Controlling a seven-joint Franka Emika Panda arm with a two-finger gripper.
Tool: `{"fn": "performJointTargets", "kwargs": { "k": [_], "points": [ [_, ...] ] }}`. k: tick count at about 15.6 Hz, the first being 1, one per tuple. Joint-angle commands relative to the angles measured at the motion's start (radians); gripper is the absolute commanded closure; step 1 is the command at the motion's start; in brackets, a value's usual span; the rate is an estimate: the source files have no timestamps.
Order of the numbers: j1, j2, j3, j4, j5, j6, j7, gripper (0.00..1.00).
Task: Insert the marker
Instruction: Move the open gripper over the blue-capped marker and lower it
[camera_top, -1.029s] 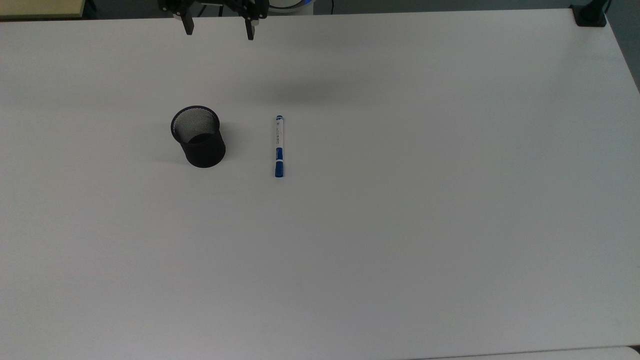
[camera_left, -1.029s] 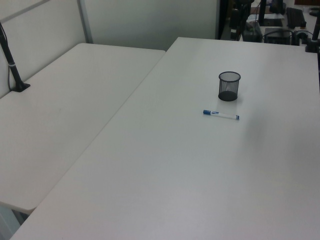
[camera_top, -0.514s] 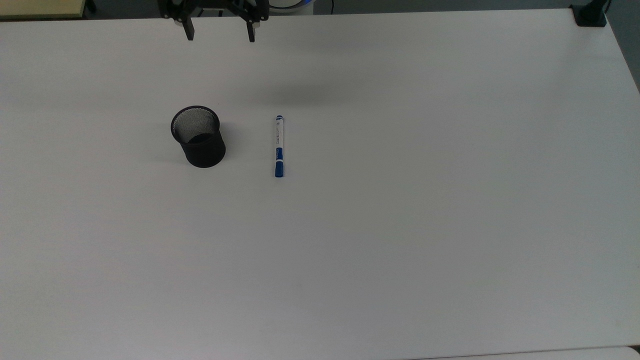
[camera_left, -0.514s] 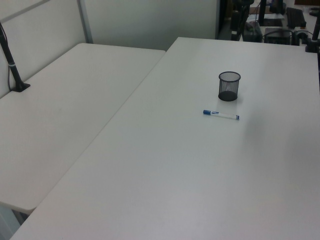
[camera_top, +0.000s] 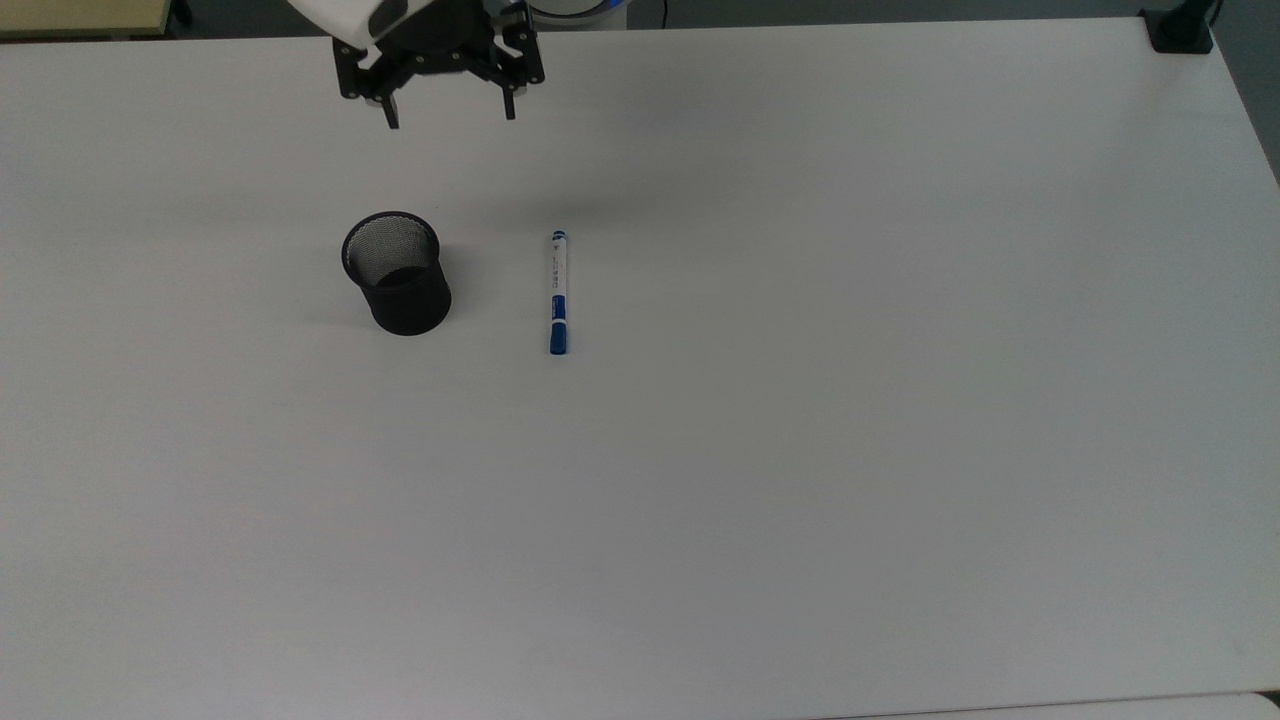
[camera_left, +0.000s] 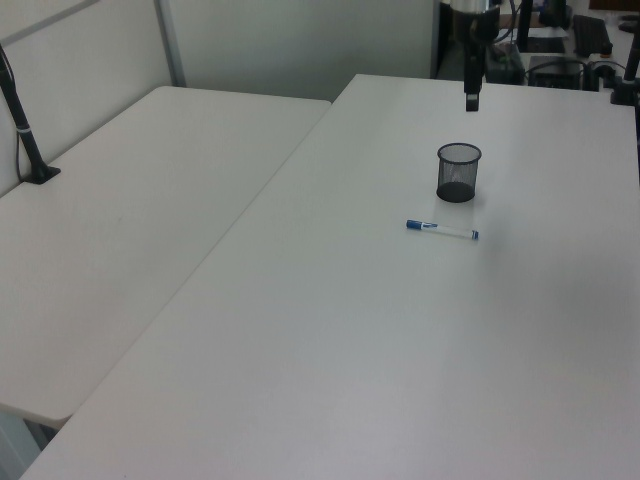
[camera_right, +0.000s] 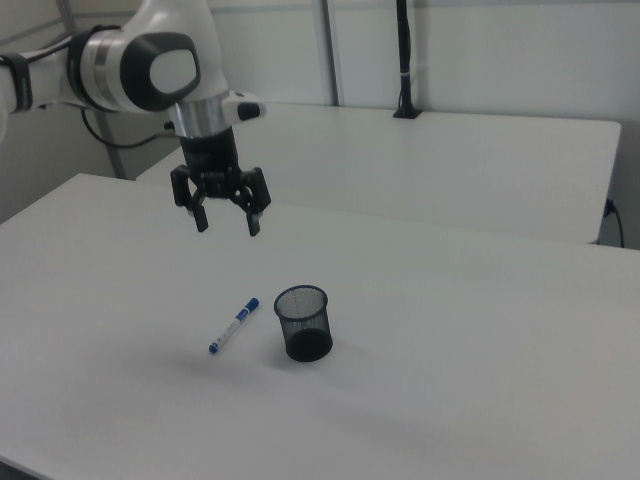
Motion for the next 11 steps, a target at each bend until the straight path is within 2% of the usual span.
{"fn": "performJointTargets", "kwargs": {
  "k": [1,4,11],
  "points": [
    [-0.019,0.008,0.054,-0.147,-0.012,0.172,0.093,0.0],
    [-0.016,0.091,0.058,-0.184,-0.015,0.297,0.173,0.0],
    [-0.007,0.18,0.06,-0.184,-0.015,0.406,0.254,0.01]
  ]
}}
